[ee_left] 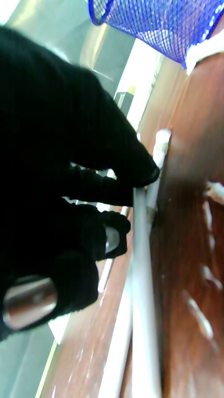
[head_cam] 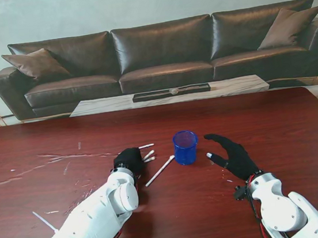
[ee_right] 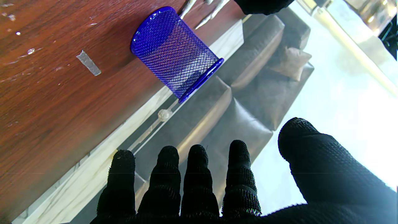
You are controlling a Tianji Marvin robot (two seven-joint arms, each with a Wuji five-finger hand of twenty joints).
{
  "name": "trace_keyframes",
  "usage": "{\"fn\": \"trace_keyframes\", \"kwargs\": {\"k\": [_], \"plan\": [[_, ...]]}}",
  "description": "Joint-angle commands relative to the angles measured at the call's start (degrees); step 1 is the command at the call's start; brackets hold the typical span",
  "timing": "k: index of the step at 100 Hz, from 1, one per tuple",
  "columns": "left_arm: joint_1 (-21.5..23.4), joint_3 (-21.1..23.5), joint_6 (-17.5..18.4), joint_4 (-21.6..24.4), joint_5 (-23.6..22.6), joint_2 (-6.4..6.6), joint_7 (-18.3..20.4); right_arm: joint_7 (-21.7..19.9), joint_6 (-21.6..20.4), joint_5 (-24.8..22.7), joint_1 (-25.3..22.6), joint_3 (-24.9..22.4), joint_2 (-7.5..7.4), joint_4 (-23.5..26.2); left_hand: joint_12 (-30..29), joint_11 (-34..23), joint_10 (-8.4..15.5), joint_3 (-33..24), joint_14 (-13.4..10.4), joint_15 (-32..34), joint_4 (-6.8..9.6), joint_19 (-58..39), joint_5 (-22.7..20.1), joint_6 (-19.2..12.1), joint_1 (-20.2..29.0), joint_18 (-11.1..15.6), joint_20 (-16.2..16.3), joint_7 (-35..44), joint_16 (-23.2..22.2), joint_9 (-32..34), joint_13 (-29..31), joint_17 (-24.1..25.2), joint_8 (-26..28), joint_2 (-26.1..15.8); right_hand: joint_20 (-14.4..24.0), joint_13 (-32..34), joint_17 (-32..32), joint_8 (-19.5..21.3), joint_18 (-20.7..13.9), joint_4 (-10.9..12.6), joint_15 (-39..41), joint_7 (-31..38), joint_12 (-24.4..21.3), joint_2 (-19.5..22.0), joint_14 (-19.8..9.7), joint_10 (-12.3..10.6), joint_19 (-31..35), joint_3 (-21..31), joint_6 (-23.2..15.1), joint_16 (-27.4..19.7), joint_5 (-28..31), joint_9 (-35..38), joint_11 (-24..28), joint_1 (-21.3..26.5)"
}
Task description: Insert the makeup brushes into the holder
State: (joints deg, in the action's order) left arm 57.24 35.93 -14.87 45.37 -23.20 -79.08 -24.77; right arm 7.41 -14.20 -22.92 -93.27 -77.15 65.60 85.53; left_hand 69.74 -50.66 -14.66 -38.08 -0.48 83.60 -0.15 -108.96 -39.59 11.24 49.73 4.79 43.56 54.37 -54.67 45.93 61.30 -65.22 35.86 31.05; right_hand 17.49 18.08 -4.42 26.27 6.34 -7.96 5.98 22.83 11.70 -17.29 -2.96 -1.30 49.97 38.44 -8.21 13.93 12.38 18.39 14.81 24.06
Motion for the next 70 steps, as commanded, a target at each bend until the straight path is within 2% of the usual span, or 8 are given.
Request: {"fn": "trace_keyframes", "kwargs": {"k": [1, 9, 29, 54, 70], "plan": [[0.22, 0.27, 0.08, 0.39, -0.09, -0.19, -0.16, -0.07, 0.13, -0.09, -0.29, 0.25, 0.03, 0.26, -0.34, -5.21, -5.24, -4.35, 4.14, 6.69, -0.07, -11.02, -0.60, 0.23, -0.31, 11.31, 1.61, 2.65, 0.36, 3.79, 3.11, 0.30, 1.98, -0.76, 1.51, 1.06, -0.46, 0.89, -0.72, 0.81, 0.07, 0.11, 0.55, 1.12, -0.71, -0.42, 0.86, -0.95, 0.04, 0.44, 1.21, -2.12, 0.95, -1.55], [0.32, 0.32, 0.28, 0.79, -0.50, 0.03, -0.23, -0.12, 0.15, -0.05, -0.29, 0.27, 0.03, 0.28, 0.28, -5.66, -5.16, -5.93, 3.62, 7.28, 1.14, -11.02, -0.27, 0.41, -1.68, 11.59, 1.88, 2.43, 0.65, 3.49, 2.76, 0.28, 4.50, -1.32, 1.52, 1.07, -0.46, 0.91, -0.72, 0.81, 0.09, 0.09, 0.55, 1.12, -0.75, -0.51, 0.87, -0.94, 0.06, 0.44, 1.19, -2.14, 0.99, -1.53], [1.10, 0.92, 0.82, 2.56, -1.82, 0.70, -1.12, -0.05, 0.16, -0.11, -0.29, 0.27, 0.04, 0.27, 0.88, -6.38, -5.01, -8.14, 2.55, 8.17, 2.43, -11.02, -0.19, 0.77, -4.22, 11.79, 1.93, 1.14, 1.22, 3.37, 2.55, 0.26, 13.04, -1.27, 1.54, 1.06, -0.46, 0.96, -0.74, 0.81, 0.10, 0.08, 0.55, 1.14, -0.76, -0.43, 0.92, -0.92, 0.09, 0.43, 1.23, -2.22, 1.04, -1.54], [3.68, 3.71, 1.57, 8.24, -2.91, 2.06, -2.09, -0.03, 0.07, -0.08, -0.19, 0.30, 0.05, 0.09, 0.59, -7.37, -5.49, -10.01, 2.27, 8.82, 3.71, -11.02, -0.88, 1.69, -5.90, 11.59, 2.78, 1.66, 1.73, 4.17, 3.46, 0.22, 17.59, -0.44, 1.55, 1.05, -0.45, 1.01, -0.74, 0.82, 0.11, 0.08, 0.54, 1.19, -0.70, -0.33, 0.95, -0.97, 0.10, 0.42, 1.31, -2.19, 1.09, -1.50], [5.03, 5.23, 2.69, 10.92, -3.51, 2.47, -3.55, -0.03, 0.00, -0.10, -0.22, 0.27, 0.04, 0.09, 0.75, -7.88, -5.03, -10.96, 1.65, 8.97, 4.92, -11.02, -0.91, 0.79, -6.87, 11.71, 2.75, 1.53, 2.15, 4.19, 3.42, 0.22, 20.14, -0.56, 1.58, 1.01, -0.44, 1.03, -0.68, 0.83, 0.10, 0.05, 0.53, 1.24, -0.67, -0.46, 1.04, -1.00, 0.11, 0.42, 1.28, -2.19, 1.10, -1.48]]}}
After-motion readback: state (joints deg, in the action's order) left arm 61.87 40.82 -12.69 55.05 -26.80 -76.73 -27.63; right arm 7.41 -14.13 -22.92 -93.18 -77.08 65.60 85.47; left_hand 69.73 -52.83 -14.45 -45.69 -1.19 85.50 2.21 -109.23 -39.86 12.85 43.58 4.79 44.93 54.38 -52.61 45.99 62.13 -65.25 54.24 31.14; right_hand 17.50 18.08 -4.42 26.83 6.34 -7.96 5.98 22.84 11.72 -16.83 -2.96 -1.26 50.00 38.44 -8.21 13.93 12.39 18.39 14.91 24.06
